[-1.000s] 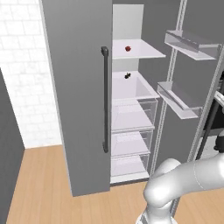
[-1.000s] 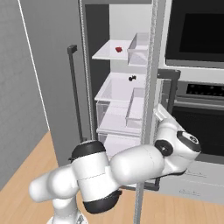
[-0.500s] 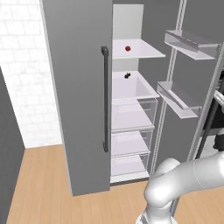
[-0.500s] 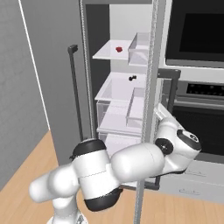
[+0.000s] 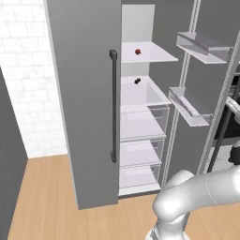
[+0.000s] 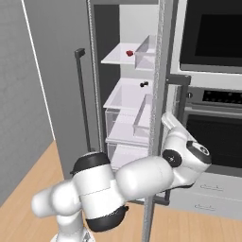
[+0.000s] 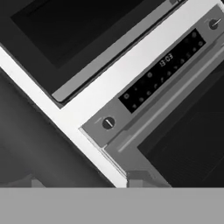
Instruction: Take the strawberry from the fridge and place it on top of the pancake, located on the dining counter.
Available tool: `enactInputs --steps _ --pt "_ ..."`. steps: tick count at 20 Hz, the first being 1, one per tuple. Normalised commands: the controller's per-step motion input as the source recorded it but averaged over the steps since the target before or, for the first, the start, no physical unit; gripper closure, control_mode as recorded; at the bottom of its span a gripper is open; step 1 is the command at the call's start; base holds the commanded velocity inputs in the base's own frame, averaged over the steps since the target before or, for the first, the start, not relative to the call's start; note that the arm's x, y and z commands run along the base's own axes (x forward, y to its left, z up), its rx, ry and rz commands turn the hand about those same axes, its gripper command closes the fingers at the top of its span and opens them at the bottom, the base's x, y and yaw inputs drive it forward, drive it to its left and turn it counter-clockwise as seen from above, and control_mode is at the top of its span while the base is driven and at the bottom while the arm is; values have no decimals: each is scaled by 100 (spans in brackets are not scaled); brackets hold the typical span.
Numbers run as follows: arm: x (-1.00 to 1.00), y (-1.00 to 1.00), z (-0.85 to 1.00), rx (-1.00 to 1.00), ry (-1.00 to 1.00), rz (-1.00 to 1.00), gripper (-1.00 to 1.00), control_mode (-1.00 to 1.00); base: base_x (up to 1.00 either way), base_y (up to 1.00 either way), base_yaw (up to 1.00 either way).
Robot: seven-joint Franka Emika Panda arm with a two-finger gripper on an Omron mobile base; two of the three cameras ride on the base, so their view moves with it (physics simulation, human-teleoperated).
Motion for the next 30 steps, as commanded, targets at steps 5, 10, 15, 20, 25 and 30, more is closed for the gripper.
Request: enactInputs --steps 5,10,15,20,25,30 --pt "-26 -88 1 22 5 16 100 -100 0 0 0" --pt "30 -100 0 28 17 17 100 -100 0 0 0" --pt "34 -100 -1 27 12 22 -100 -100 0 0 0" --pt "-80 -46 5 14 -10 16 -100 -100 0 0 0" --pt "-100 -36 39 13 -22 7 -100 -100 0 0 0" --pt "-100 -57 43 21 -12 8 -100 -100 0 0 0"
